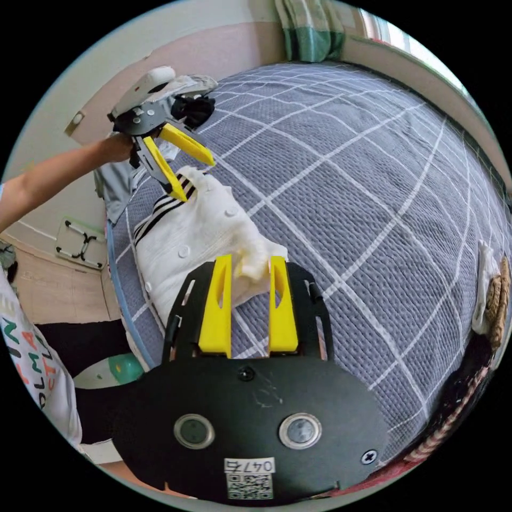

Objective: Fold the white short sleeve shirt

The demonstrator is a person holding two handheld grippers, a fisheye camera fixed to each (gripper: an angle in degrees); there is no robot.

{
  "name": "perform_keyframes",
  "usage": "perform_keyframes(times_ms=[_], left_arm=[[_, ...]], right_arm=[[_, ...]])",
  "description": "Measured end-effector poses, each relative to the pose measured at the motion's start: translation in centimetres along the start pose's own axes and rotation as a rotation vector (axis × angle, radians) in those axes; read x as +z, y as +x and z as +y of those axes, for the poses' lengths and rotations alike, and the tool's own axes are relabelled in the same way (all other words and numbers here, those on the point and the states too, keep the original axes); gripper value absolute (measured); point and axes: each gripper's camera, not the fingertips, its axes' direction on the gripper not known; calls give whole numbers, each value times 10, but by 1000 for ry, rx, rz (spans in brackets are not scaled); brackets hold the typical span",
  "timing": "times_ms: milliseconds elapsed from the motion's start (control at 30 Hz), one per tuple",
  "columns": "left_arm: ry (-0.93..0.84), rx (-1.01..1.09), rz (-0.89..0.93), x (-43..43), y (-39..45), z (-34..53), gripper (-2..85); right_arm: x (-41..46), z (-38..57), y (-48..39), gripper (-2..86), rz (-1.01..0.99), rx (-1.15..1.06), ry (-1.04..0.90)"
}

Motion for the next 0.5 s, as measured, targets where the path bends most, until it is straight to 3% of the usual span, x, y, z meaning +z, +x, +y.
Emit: perform_keyframes(times_ms=[133, 200, 333, 467, 500], left_arm=[[188, -33, -51, -45, -1, 40, 158], [285, 123, -47, -65, 32, 63, 99], [193, 307, -108, -34, 85, 65, 66], [132, 164, -346, 30, 80, 53, 6], [85, 144, -325, 47, 69, 51, 0]], right_arm=[[-43, 26, -14, 38, 122, 40, 153], [-56, 34, -36, 29, 157, -26, 189], [-27, 27, -82, 21, 233, -196, 82], [10, 13, -67, 7, 264, -83, 18], [16, 12, -63, 5, 276, -66, -2]])
